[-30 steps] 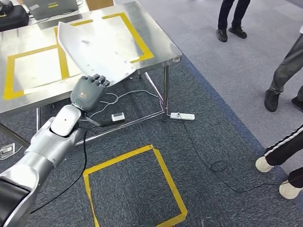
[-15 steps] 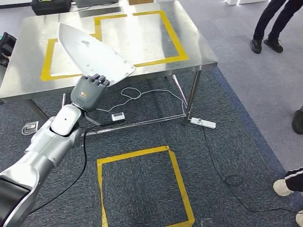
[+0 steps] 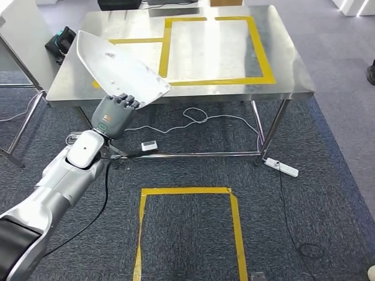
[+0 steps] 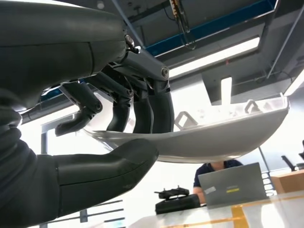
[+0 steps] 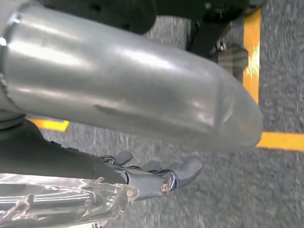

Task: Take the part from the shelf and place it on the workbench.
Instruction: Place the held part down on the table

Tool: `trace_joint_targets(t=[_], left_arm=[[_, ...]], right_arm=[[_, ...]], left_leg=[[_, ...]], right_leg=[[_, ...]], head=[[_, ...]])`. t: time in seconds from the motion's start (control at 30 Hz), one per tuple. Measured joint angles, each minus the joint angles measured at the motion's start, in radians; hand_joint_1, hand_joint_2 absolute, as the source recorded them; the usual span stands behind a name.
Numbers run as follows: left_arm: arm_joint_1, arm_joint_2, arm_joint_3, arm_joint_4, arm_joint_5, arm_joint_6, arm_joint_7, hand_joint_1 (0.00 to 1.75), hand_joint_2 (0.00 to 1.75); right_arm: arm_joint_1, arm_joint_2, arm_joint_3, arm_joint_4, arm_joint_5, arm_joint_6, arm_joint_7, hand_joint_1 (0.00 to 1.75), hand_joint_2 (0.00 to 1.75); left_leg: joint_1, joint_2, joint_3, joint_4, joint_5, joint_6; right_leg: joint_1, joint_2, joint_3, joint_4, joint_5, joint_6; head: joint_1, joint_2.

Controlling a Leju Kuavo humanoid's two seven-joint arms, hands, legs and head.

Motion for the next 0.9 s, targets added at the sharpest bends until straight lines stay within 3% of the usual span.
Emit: trace_joint_targets(t=[0.07, 0.1, 0.17, 0.2, 0.23, 0.27, 0.33, 0.4, 0.5, 0.73, 0.9], left_arm=[[-0.003, 0.002, -0.001, 0.001, 0.003, 0.001, -0.004, 1.75, 1.75], [-0.005, 0.000, -0.001, 0.001, 0.004, 0.001, -0.008, 1.75, 1.75], [-0.006, -0.005, -0.004, 0.003, 0.009, 0.001, -0.017, 1.75, 1.75], [-0.006, -0.006, -0.006, 0.004, 0.015, 0.001, -0.023, 1.75, 1.75], [-0.006, -0.007, -0.007, 0.005, 0.021, 0.001, -0.029, 1.75, 1.75], [-0.007, -0.007, -0.009, 0.006, 0.030, 0.001, -0.036, 1.75, 1.75], [-0.013, -0.008, -0.011, 0.006, 0.053, 0.000, -0.055, 1.75, 1.75], [-0.019, -0.013, -0.014, 0.006, 0.092, -0.005, -0.088, 1.75, 1.75], [-0.020, -0.021, -0.017, 0.006, 0.168, -0.032, -0.158, 1.75, 1.75], [-0.020, -0.024, -0.026, 0.005, 0.243, -0.060, -0.231, 1.75, 1.75], [-0.019, -0.019, -0.044, -0.017, 0.338, -0.069, -0.347, 1.75, 1.75]], right_arm=[[-0.002, 0.000, 0.000, 0.000, -0.002, 0.005, -0.003, 0.00, 0.00], [-0.002, 0.000, 0.000, 0.000, -0.002, 0.007, -0.004, 0.00, 0.00], [0.000, 0.000, 0.000, 0.000, -0.003, 0.012, -0.004, 0.00, 0.00], [0.001, 0.000, 0.000, 0.000, -0.003, 0.014, -0.003, 0.00, 0.00], [0.001, 0.000, 0.000, 0.000, -0.003, 0.015, -0.003, 0.00, 0.00], [0.000, 0.000, 0.000, 0.000, -0.003, 0.017, -0.002, 0.00, 0.00], [-0.002, 0.000, 0.000, 0.000, -0.003, 0.020, -0.002, 0.00, 0.00], [-0.004, 0.000, 0.000, 0.000, -0.003, 0.023, -0.001, 0.00, 0.00], [-0.005, 0.000, 0.000, 0.000, -0.003, 0.026, 0.001, 0.00, 0.00], [-0.009, 0.000, 0.001, 0.000, 0.000, 0.029, 0.003, 0.00, 0.00], [-0.011, 0.000, 0.001, 0.000, 0.019, 0.035, 0.006, 0.00, 0.00]], left_leg=[[-0.005, 0.060, -0.030, 0.062, -0.038, -0.007], [-0.008, 0.094, -0.057, 0.123, -0.068, -0.010], [-0.008, 0.121, -0.115, 0.245, -0.116, -0.013], [-0.008, 0.123, -0.127, 0.272, -0.118, -0.012], [-0.008, 0.124, -0.121, 0.263, -0.103, -0.010], [-0.008, 0.124, -0.098, 0.220, -0.075, -0.006], [-0.013, 0.127, -0.027, 0.093, -0.022, 0.006], [-0.016, 0.131, 0.016, 0.012, -0.007, 0.011], [-0.015, 0.130, 0.021, -0.006, -0.009, 0.004], [-0.017, 0.128, 0.020, -0.006, -0.009, 0.017], [-0.017, 0.128, 0.020, -0.006, -0.006, 0.021]], right_leg=[[0.000, -0.017, 0.003, -0.005, 0.003, -0.014], [0.003, -0.024, 0.003, -0.006, 0.004, -0.018], [0.005, -0.040, 0.003, -0.006, 0.003, -0.022], [0.006, -0.046, 0.003, -0.006, 0.003, -0.023], [0.006, -0.051, 0.004, -0.006, 0.002, -0.023], [0.007, -0.054, 0.005, -0.006, 0.002, -0.023], [0.011, -0.059, 0.005, -0.004, 0.000, -0.019], [0.017, -0.063, 0.002, -0.002, -0.003, -0.014], [0.020, -0.065, 0.002, -0.007, -0.001, -0.018], [0.019, -0.067, 0.010, -0.025, 0.009, -0.003], [0.018, -0.067, 0.011, -0.026, 0.012, 0.003]], head=[[-0.006, 0.000], [-0.009, 0.000], [-0.011, 0.000], [-0.012, 0.000], [-0.012, 0.000], [-0.012, 0.000], [-0.012, 0.000], [-0.010, 0.000], [-0.008, 0.000], [-0.008, 0.000], [-0.009, 0.000]])
